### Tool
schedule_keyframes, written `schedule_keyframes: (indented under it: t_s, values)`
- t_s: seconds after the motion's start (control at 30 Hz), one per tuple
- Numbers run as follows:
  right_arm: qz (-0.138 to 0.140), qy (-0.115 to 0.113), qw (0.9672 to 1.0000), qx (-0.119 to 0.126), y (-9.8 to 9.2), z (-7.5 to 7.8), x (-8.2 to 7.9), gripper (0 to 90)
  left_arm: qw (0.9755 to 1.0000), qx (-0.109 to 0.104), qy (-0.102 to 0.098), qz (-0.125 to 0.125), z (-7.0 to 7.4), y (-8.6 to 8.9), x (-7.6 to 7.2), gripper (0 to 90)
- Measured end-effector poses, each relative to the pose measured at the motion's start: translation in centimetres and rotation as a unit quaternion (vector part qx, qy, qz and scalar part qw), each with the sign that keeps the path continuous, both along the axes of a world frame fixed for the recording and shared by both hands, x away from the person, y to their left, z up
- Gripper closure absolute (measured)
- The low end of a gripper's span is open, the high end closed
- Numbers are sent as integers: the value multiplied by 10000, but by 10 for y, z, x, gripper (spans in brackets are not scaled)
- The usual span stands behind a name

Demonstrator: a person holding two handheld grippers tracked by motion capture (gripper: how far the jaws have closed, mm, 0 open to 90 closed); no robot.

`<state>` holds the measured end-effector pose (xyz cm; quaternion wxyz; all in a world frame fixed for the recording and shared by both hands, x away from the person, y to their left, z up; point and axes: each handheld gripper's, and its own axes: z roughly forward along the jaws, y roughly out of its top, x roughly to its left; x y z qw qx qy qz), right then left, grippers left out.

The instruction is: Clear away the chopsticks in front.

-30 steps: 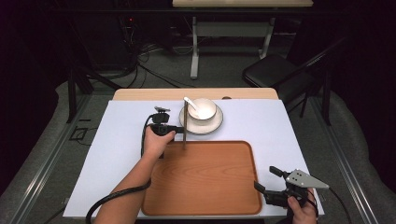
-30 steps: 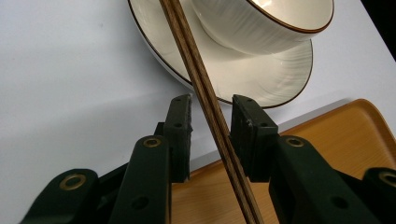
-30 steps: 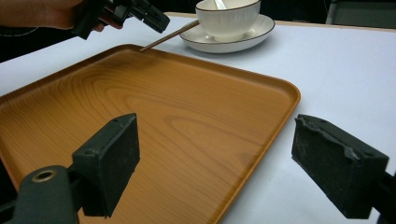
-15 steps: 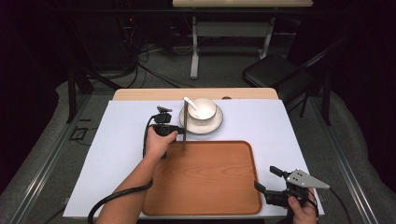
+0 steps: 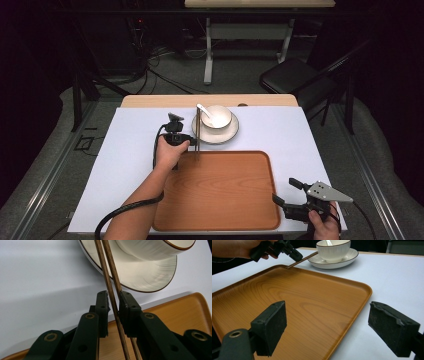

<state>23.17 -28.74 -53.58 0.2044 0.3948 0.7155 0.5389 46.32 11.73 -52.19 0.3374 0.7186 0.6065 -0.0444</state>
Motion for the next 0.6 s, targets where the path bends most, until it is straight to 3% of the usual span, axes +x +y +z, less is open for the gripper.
schedule_keyframes:
  t_s: [0.2,0.43,0.6]
  values:
    - [-7,-7,10000,6,0,0,0,146,9997,38,252,64,1,-3,1,806]
    - [-7,-18,10000,4,0,0,0,146,9990,81,399,172,2,-2,3,852]
    - [-9,-20,10000,8,-1,0,0,146,9989,68,398,226,2,2,3,857]
